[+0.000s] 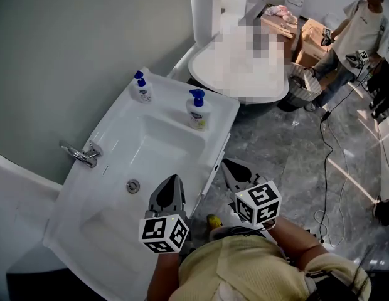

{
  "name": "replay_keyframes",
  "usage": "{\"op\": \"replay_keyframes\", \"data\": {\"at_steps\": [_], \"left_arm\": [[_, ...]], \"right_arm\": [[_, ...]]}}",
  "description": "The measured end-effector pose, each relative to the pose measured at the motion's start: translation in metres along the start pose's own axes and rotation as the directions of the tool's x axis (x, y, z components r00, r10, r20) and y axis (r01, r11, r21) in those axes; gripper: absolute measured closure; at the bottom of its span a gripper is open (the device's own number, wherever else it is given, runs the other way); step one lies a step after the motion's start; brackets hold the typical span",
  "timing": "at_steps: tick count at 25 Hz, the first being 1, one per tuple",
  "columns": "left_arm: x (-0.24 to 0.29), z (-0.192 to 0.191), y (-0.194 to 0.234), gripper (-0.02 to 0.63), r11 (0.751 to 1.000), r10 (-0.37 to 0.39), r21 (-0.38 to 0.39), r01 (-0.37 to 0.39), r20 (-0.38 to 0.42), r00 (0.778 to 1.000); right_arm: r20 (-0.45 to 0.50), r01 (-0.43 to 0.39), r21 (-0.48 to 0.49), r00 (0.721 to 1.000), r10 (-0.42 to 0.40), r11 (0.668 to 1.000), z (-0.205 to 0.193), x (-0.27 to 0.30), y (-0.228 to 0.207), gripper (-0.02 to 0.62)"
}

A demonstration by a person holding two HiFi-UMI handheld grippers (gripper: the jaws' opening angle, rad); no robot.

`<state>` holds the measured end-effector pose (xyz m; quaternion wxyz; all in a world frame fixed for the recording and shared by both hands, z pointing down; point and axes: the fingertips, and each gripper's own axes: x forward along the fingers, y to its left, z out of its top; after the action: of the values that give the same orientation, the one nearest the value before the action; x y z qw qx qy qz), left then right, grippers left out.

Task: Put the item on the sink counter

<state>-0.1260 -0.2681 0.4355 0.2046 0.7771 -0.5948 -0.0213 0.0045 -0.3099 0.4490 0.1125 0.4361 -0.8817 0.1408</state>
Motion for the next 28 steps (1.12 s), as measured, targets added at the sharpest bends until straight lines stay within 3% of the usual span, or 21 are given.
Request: {"op": "replay_keyframes", "data": {"at_steps": [28], "left_arm": [[-0.009,-0.016,-0.003,0.577,1.000,0.021,0.002,-0.021,-0.033,0.999]], "right_arm": [[-0.063,0.006,0.023,0.998,-0.005,1.000,-0.022,-0.001,-0.002,0.572]]}}
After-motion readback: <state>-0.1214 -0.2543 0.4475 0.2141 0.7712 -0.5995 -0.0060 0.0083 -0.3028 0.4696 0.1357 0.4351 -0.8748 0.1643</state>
